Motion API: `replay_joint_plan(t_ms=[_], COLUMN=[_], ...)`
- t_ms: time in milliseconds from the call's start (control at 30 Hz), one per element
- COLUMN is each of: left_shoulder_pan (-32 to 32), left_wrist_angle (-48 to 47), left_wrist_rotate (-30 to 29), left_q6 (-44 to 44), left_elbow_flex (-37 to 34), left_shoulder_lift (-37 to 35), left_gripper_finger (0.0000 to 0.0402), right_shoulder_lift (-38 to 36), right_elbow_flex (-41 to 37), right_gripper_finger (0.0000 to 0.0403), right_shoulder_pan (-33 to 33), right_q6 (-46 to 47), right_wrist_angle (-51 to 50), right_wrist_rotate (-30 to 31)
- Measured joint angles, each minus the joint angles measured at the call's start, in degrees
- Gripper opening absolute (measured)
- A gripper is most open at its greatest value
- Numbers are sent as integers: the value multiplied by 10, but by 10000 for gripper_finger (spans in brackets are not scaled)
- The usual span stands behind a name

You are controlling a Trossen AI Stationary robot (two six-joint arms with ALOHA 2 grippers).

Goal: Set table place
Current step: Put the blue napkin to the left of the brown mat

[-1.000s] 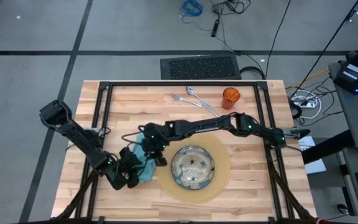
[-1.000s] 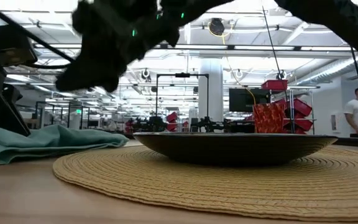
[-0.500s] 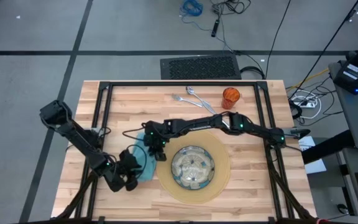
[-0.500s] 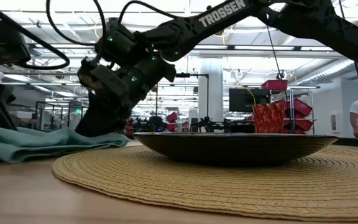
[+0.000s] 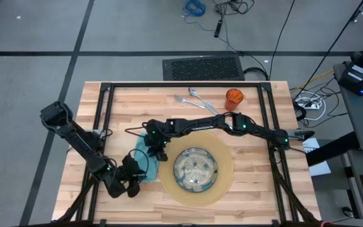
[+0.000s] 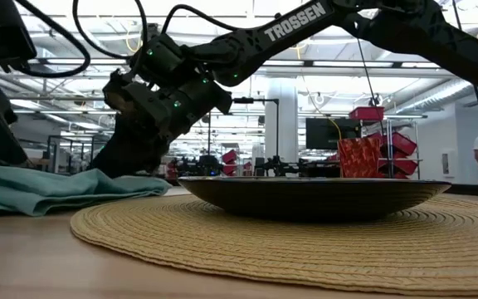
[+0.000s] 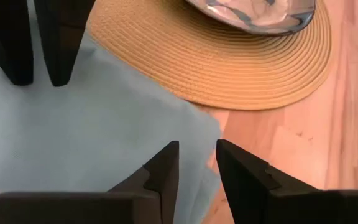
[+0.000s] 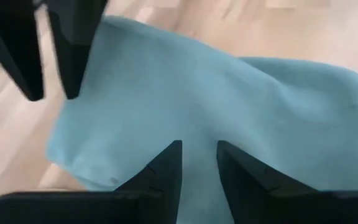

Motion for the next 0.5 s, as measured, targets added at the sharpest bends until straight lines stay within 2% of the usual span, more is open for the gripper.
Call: replay_joint_plan(t_ms=[67, 200, 367, 500], left_shoulder_pan=[3, 7, 6, 5], left_wrist_angle=[-2, -38, -128, -130], left_wrist_rotate=[1, 2, 15, 17], left_q6=[0, -5, -57, -60], left_elbow_flex=[5, 20, 29, 29], left_shoulder_lift=[8, 27, 29, 29], left_gripper_finger=[96, 96, 95, 96], right_shoulder_lift=[0, 0, -7, -13], right_elbow_flex=[0, 0, 0, 5], right_gripper_finger=[93, 93, 93, 93], right_shoulder_pan=[1, 1, -6, -12], right_q6=[-2, -1, -1, -4], right_wrist_angle=[0, -10, -38, -59], right_wrist_rotate=[-7, 19, 21, 22])
